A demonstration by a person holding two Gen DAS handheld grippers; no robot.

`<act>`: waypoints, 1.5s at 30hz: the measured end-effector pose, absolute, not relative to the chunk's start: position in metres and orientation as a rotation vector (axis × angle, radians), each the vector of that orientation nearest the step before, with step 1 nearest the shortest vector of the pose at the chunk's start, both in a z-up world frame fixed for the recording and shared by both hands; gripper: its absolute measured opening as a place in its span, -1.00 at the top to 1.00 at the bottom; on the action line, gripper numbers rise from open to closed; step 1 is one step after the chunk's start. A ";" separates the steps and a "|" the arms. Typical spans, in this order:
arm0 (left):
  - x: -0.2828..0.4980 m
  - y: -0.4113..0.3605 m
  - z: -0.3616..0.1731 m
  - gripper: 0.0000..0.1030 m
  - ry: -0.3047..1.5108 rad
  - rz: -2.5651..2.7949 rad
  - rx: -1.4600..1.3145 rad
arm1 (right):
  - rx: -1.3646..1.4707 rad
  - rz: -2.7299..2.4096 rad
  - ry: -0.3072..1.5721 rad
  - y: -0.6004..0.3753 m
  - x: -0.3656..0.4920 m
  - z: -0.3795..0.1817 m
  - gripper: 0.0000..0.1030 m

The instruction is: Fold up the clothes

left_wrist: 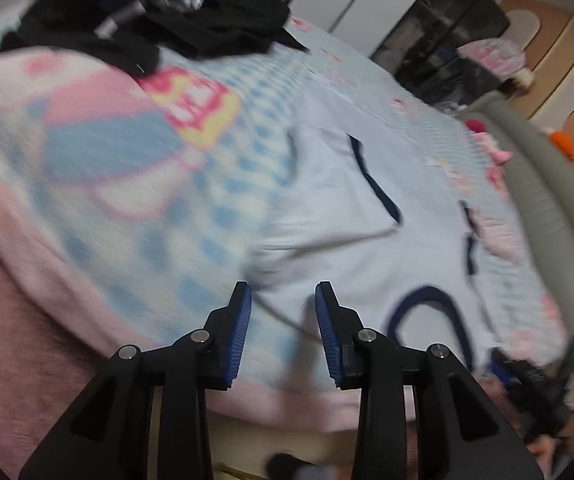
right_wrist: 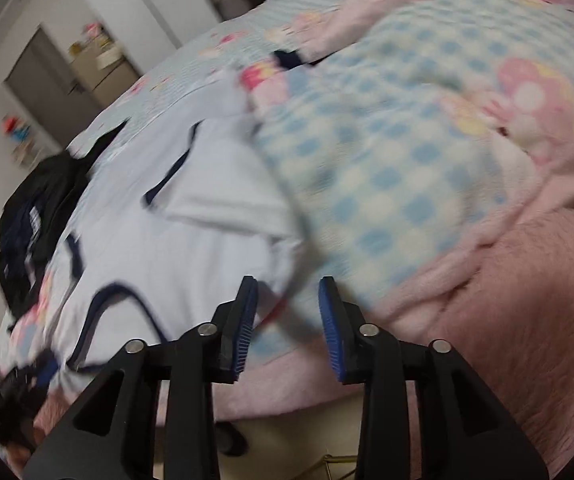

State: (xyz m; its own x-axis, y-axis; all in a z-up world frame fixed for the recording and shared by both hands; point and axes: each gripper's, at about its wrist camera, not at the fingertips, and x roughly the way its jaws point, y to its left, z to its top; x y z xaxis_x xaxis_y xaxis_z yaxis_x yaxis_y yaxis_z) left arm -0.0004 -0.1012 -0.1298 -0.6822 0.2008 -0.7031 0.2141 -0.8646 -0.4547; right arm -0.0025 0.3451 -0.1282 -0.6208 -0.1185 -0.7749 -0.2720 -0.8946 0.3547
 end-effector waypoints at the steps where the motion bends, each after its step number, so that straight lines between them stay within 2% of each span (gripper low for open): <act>1: -0.001 -0.102 -0.130 0.32 0.819 -2.759 1.245 | -1.331 2.665 0.684 0.344 -0.004 -0.129 0.14; 7: -0.007 -0.098 -0.141 0.32 0.904 -2.781 1.295 | -1.339 2.714 0.653 0.332 -0.006 -0.129 0.10; 14: -0.017 -0.104 -0.147 0.30 1.118 -2.805 1.235 | -1.241 2.797 0.737 0.333 0.001 -0.117 0.10; 22: -0.023 -0.111 -0.168 0.30 1.348 -2.733 1.162 | -1.278 2.735 0.778 0.341 -0.026 -0.134 0.10; 25: -0.026 -0.106 -0.175 0.21 1.382 -2.723 1.173 | -1.269 2.730 0.835 0.344 -0.031 -0.137 0.18; 27: -0.030 -0.100 -0.177 0.14 1.358 -2.731 1.195 | -1.271 2.741 0.846 0.340 -0.029 -0.137 0.35; 30: -0.036 -0.092 -0.180 -0.10 1.322 -2.743 1.229 | -1.280 2.759 0.797 0.333 -0.029 -0.137 0.46; 34: -0.043 -0.083 -0.182 -0.23 1.261 -2.764 1.278 | -1.352 2.708 0.823 0.334 -0.039 -0.152 0.40; 39: -0.044 -0.092 -0.185 -0.25 1.363 -2.742 1.301 | -1.398 2.663 0.919 0.339 -0.047 -0.164 0.27; 41: -0.048 -0.092 -0.186 -0.35 1.377 -2.745 1.341 | -1.400 2.667 0.941 0.340 -0.047 -0.167 0.27; 43: -0.053 -0.086 -0.185 -0.55 1.351 -2.765 1.388 | -1.396 2.669 0.944 0.340 -0.047 -0.169 0.25; 45: -0.056 -0.080 -0.182 -0.67 1.304 -2.792 1.419 | -1.393 2.670 0.940 0.338 -0.047 -0.170 0.23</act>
